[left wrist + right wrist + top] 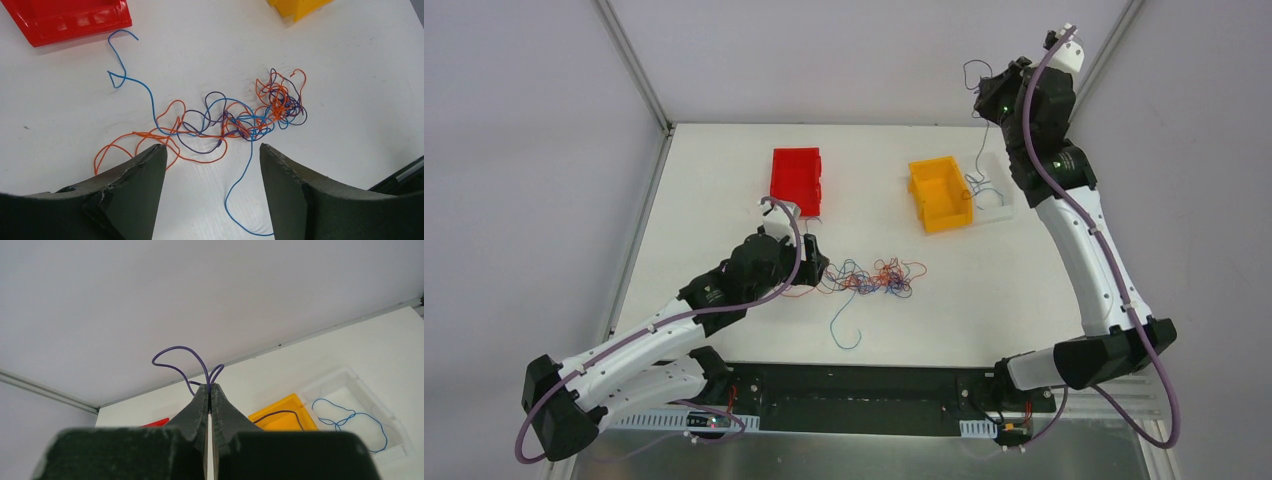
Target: Untangle the cables
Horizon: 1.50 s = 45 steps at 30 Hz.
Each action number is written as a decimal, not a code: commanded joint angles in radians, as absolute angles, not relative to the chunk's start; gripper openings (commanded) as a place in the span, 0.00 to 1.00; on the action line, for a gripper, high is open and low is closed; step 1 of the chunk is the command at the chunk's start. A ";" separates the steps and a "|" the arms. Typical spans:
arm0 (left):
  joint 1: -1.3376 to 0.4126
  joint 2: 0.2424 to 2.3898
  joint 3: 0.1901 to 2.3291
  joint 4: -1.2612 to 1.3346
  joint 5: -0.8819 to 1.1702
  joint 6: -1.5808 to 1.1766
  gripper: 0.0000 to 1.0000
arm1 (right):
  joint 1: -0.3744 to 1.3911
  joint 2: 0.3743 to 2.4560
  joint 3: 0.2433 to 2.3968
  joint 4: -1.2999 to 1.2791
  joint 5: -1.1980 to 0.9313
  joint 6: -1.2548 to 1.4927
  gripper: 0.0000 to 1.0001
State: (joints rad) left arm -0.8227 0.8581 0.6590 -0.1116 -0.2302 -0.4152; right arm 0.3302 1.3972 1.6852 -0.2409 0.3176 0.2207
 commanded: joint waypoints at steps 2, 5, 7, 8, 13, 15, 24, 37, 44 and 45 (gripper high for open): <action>-0.812 0.849 0.659 -0.117 -0.255 -0.436 0.70 | 0.285 1.437 1.712 -0.187 0.255 0.277 0.00; -0.813 0.856 0.662 -0.118 -0.258 -0.436 0.70 | 0.281 1.449 1.696 -0.175 0.241 0.284 0.00; -0.813 0.861 0.662 -0.118 -0.261 -0.437 0.70 | 0.279 1.455 1.684 -0.170 0.240 0.286 0.00; -0.812 0.864 0.664 -0.118 -0.261 -0.437 0.70 | 0.280 1.457 1.678 -0.167 0.237 0.288 0.00; -0.813 0.869 0.660 -0.116 -0.265 -0.442 0.70 | 0.280 1.464 1.616 -0.147 0.231 0.299 0.00; -0.813 0.878 0.658 -0.117 -0.270 -0.443 0.70 | 0.278 1.470 1.589 -0.144 0.236 0.304 0.00; -0.812 0.894 0.655 -0.115 -0.273 -0.448 0.70 | 0.259 1.526 1.438 -0.089 0.228 0.316 0.00; -0.811 0.892 0.631 -0.108 -0.278 -0.448 0.70 | 0.239 1.731 1.383 -0.045 0.014 0.326 0.00; -0.810 0.869 0.624 -0.111 -0.285 -0.446 0.71 | 0.237 1.768 1.439 -0.137 -0.020 0.368 0.00; -0.809 0.869 0.622 -0.112 -0.287 -0.446 0.71 | 0.237 1.757 1.414 -0.133 -0.010 0.373 0.00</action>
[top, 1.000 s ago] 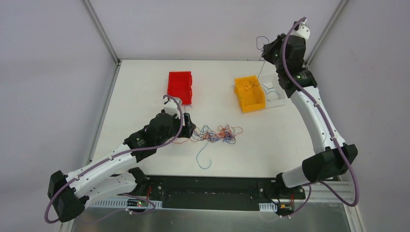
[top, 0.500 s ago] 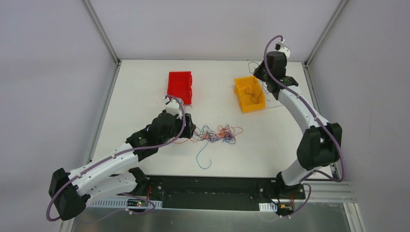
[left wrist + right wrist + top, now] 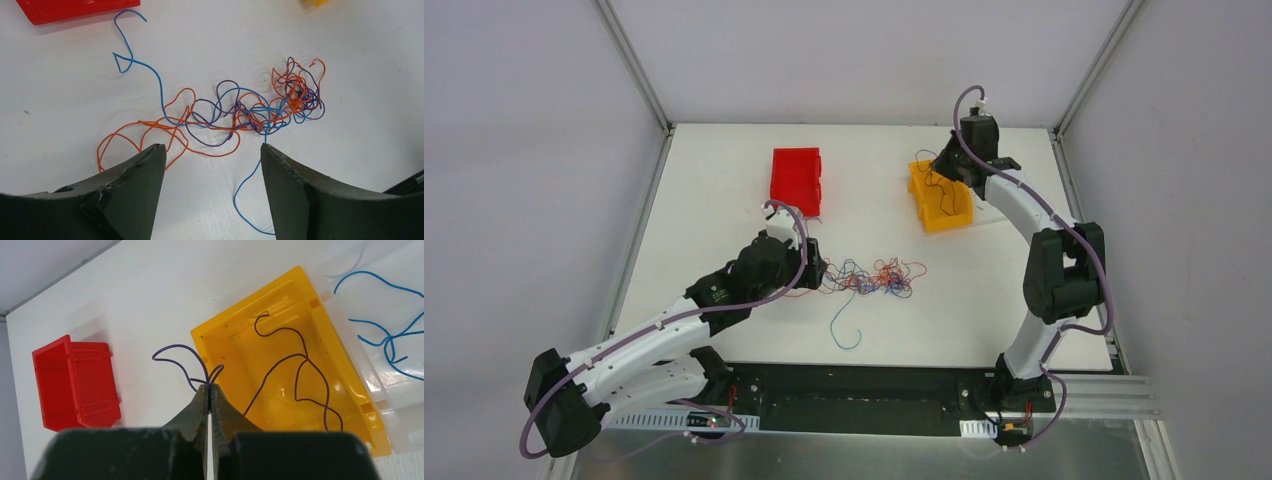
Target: Untangle the cables
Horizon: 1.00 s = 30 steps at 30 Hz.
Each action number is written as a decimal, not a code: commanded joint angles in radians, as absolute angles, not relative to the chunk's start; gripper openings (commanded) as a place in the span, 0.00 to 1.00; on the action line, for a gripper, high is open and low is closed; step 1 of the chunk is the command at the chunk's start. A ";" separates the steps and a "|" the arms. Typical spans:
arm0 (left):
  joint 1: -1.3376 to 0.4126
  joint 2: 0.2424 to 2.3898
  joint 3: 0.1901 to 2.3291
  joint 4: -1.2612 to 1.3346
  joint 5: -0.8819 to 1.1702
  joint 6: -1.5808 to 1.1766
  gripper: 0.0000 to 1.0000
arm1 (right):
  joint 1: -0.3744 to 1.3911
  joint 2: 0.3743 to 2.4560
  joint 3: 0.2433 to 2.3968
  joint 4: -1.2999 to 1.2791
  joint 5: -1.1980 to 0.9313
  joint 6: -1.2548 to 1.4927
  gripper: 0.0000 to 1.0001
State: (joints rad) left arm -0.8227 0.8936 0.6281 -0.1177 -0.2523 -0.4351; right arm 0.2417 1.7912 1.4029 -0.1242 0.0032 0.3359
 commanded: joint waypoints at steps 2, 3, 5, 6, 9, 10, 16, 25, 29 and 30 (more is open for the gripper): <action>-0.810 0.868 0.619 -0.111 -0.288 -0.447 0.71 | 0.236 1.727 1.363 -0.124 0.033 0.381 0.00; -0.809 0.869 0.618 -0.111 -0.287 -0.447 0.71 | 0.236 1.715 1.339 -0.124 0.052 0.381 0.00; -0.809 0.874 0.616 -0.112 -0.288 -0.444 0.71 | 0.231 1.696 1.301 -0.124 0.085 0.379 0.00; -0.809 0.879 0.615 -0.112 -0.288 -0.441 0.71 | 0.228 1.689 1.287 -0.126 0.099 0.378 0.00; -0.810 0.895 0.617 -0.111 -0.288 -0.440 0.71 | 0.212 1.679 1.254 -0.131 0.123 0.369 0.00; -0.809 0.900 0.620 -0.111 -0.285 -0.440 0.71 | 0.206 1.680 1.247 -0.133 0.126 0.368 0.00; -0.809 0.920 0.641 -0.104 -0.265 -0.443 0.71 | 0.201 1.747 1.264 -0.170 0.134 0.334 0.00; -0.810 0.921 0.650 -0.104 -0.254 -0.440 0.71 | 0.211 1.918 1.383 -0.267 0.118 0.308 0.00; -0.809 0.919 0.648 -0.104 -0.254 -0.442 0.72 | 0.214 1.960 1.412 -0.288 0.126 0.304 0.00; -0.810 0.919 0.647 -0.105 -0.256 -0.442 0.72 | 0.213 1.967 1.413 -0.291 0.131 0.302 0.00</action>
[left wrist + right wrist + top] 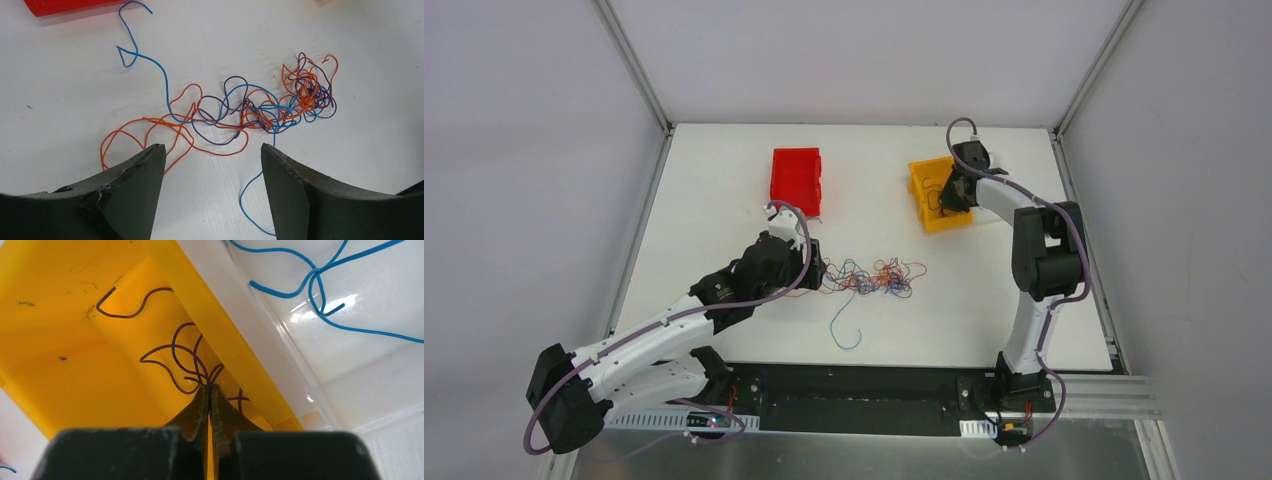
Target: Untangle the cables
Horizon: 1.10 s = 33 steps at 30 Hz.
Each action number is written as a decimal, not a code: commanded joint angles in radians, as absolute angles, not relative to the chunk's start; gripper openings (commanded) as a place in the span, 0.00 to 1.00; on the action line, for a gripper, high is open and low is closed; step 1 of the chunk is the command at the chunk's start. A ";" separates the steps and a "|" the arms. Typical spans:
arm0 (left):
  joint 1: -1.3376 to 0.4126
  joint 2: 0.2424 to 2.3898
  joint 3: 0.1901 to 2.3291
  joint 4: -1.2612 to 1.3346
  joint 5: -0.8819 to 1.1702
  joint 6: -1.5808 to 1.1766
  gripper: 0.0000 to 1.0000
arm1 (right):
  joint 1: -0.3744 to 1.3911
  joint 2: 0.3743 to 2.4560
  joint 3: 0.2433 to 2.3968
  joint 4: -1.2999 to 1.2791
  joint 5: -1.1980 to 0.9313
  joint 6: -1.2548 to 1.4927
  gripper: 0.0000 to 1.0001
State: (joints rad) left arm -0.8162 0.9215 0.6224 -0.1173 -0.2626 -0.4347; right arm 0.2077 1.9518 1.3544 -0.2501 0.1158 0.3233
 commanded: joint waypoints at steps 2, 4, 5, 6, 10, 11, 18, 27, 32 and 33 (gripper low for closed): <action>-0.808 0.914 0.644 -0.107 -0.260 -0.440 0.72 | 0.213 1.974 1.414 -0.291 0.131 0.301 0.00; -0.809 0.912 0.644 -0.107 -0.262 -0.436 0.72 | 0.214 1.975 1.421 -0.296 0.128 0.297 0.00; -0.808 0.912 0.644 -0.108 -0.262 -0.435 0.72 | 0.215 1.969 1.426 -0.301 0.127 0.295 0.00; -0.808 0.914 0.644 -0.109 -0.262 -0.433 0.72 | 0.215 1.966 1.431 -0.307 0.129 0.292 0.00; -0.808 0.920 0.650 -0.109 -0.258 -0.430 0.72 | 0.227 1.935 1.461 -0.341 0.164 0.261 0.00; -0.808 0.924 0.652 -0.110 -0.257 -0.430 0.72 | 0.230 1.928 1.469 -0.350 0.173 0.255 0.01; -0.808 0.931 0.653 -0.110 -0.249 -0.435 0.72 | 0.240 1.863 1.504 -0.393 0.166 0.233 0.22; -0.808 0.943 0.650 -0.108 -0.244 -0.442 0.73 | 0.258 1.721 1.464 -0.387 0.139 0.245 0.48; -0.808 0.953 0.657 -0.110 -0.240 -0.436 0.74 | 0.314 1.594 1.380 -0.357 0.140 0.243 0.61; -0.808 0.953 0.658 -0.110 -0.238 -0.435 0.74 | 0.328 1.570 1.359 -0.352 0.140 0.242 0.63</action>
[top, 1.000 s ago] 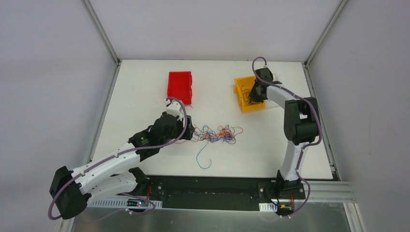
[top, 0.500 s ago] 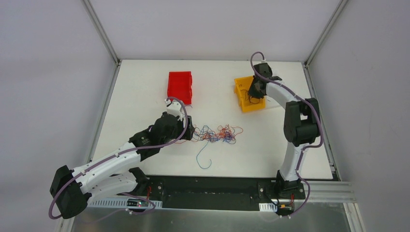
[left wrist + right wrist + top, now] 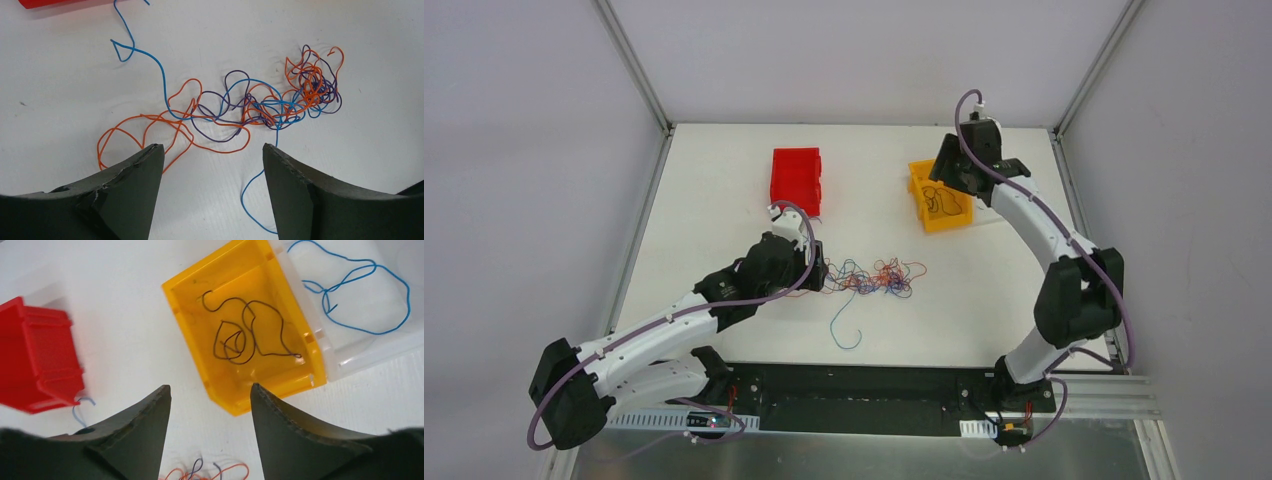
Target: Untangle the cables
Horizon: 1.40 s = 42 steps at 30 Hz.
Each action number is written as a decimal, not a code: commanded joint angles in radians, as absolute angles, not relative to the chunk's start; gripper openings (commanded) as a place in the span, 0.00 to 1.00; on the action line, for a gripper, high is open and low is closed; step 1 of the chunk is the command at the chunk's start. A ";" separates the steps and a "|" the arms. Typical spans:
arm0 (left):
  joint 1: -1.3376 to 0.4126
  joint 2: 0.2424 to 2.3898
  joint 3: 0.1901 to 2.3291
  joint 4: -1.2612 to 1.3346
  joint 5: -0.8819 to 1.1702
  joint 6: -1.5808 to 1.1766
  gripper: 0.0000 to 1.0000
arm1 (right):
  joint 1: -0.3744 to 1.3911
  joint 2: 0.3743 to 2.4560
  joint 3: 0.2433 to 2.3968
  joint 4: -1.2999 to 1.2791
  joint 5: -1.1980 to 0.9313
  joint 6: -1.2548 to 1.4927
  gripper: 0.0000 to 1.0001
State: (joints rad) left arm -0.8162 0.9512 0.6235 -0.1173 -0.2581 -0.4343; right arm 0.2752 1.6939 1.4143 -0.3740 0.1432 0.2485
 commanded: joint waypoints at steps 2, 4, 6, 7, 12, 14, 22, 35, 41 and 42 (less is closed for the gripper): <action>-0.808 0.952 0.660 -0.110 -0.236 -0.431 0.74 | 0.352 1.521 1.293 -0.332 0.133 0.242 0.68; -0.808 0.951 0.661 -0.110 -0.229 -0.430 0.75 | 0.379 1.466 1.233 -0.309 0.122 0.239 0.72; -0.808 0.949 0.660 -0.112 -0.223 -0.429 0.76 | 0.407 1.406 1.174 -0.288 0.107 0.238 0.75; -0.807 0.948 0.658 -0.113 -0.221 -0.429 0.76 | 0.423 1.377 1.143 -0.280 0.099 0.238 0.76; -0.808 0.939 0.655 -0.115 -0.200 -0.443 0.79 | 0.520 1.243 0.990 -0.216 -0.006 0.267 0.77; -0.808 0.936 0.655 -0.117 -0.187 -0.451 0.81 | 0.556 1.217 0.930 -0.185 -0.051 0.281 0.77; -0.808 0.952 0.664 -0.156 -0.139 -0.499 0.99 | 0.655 1.163 0.739 -0.072 -0.108 0.318 0.77; -0.808 0.988 0.653 -0.216 -0.140 -0.511 0.98 | 0.674 1.232 0.639 0.083 -0.182 0.302 0.76; -0.807 0.992 0.631 -0.230 -0.125 -0.547 0.98 | 0.693 1.255 0.584 0.178 -0.161 0.313 0.75; -0.808 0.990 0.631 -0.235 -0.120 -0.555 0.98 | 0.695 1.254 0.563 0.207 -0.151 0.313 0.75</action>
State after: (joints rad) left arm -0.8162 0.9943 0.6277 -0.2134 -0.1459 -0.5121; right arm 0.6819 1.2537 0.6155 0.0807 -0.1619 0.3061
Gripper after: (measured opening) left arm 0.980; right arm 0.753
